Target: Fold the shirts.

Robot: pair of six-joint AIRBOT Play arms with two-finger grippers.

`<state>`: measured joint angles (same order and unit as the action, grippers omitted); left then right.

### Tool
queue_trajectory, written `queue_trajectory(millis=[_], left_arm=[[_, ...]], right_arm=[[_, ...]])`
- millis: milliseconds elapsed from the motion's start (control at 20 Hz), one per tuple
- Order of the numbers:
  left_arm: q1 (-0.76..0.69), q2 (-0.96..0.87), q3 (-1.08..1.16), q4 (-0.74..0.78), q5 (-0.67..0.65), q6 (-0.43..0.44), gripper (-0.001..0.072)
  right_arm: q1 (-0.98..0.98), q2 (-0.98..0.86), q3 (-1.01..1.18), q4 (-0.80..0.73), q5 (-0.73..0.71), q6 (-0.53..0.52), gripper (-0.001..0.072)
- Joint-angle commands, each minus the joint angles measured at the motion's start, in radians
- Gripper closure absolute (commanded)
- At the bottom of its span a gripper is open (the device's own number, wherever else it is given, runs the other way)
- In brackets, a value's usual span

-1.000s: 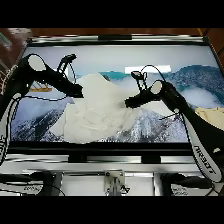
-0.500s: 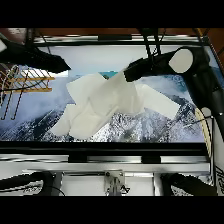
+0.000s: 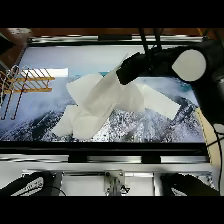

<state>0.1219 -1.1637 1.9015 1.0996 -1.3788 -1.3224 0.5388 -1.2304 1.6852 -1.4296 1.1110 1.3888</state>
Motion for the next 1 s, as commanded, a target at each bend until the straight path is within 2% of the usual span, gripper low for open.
queue_trajectory(millis=[0, 50, 200, 350, 400, 500, 600, 650, 700, 850, 950], left_arm=[[0.143, 0.037, 0.003, 0.001, -0.072, -0.002, 0.0306], [0.167, 0.025, 0.002, 0.001, -0.107, -0.002, 0.0216], [0.204, -0.022, -0.026, 0.034, -0.135, 0.019, 0.0215], [0.200, -0.093, -0.028, 0.185, -0.161, 0.118, 0.0217], [0.200, -0.122, -0.028, 0.253, -0.170, 0.107, 0.0223], [0.201, -0.183, -0.031, 0.362, -0.198, 0.023, 0.0223], [0.191, -0.222, -0.090, 0.369, -0.199, 0.005, 0.0243], [0.175, -0.221, -0.162, 0.377, -0.183, 0.005, 0.0299], [0.158, -0.212, -0.238, 0.394, -0.154, 0.005, 0.0314], [0.128, -0.141, -0.479, 0.481, 0.037, 0.000, 0.0314], [0.163, -0.073, -0.639, 0.507, 0.166, 0.001, 0.0315]], right_arm=[[0.013, 0.046, 0.003, -0.053, -0.001, 0.080, 0.0656], [0.013, 0.042, 0.003, -0.045, 0.005, 0.098, 0.0655], [0.013, 0.004, 0.003, -0.043, 0.012, 0.113, 0.0655], [0.014, -0.051, 0.003, -0.042, 0.017, 0.113, 0.0655], [0.013, -0.066, 0.003, -0.038, 0.019, 0.112, 0.0655], [0.013, -0.093, 0.003, -0.039, 0.019, 0.112, 0.0655], [0.013, -0.114, 0.003, -0.039, 0.020, 0.112, 0.0655], [0.013, -0.121, 0.003, -0.045, 0.020, 0.112, 0.0655], [0.013, -0.127, 0.003, -0.051, 0.020, 0.112, 0.0655], [0.013, -0.137, 0.003, -0.051, 0.022, 0.116, 0.0655], [0.013, -0.137, 0.003, -0.051, 0.034, 0.128, 0.0655]])
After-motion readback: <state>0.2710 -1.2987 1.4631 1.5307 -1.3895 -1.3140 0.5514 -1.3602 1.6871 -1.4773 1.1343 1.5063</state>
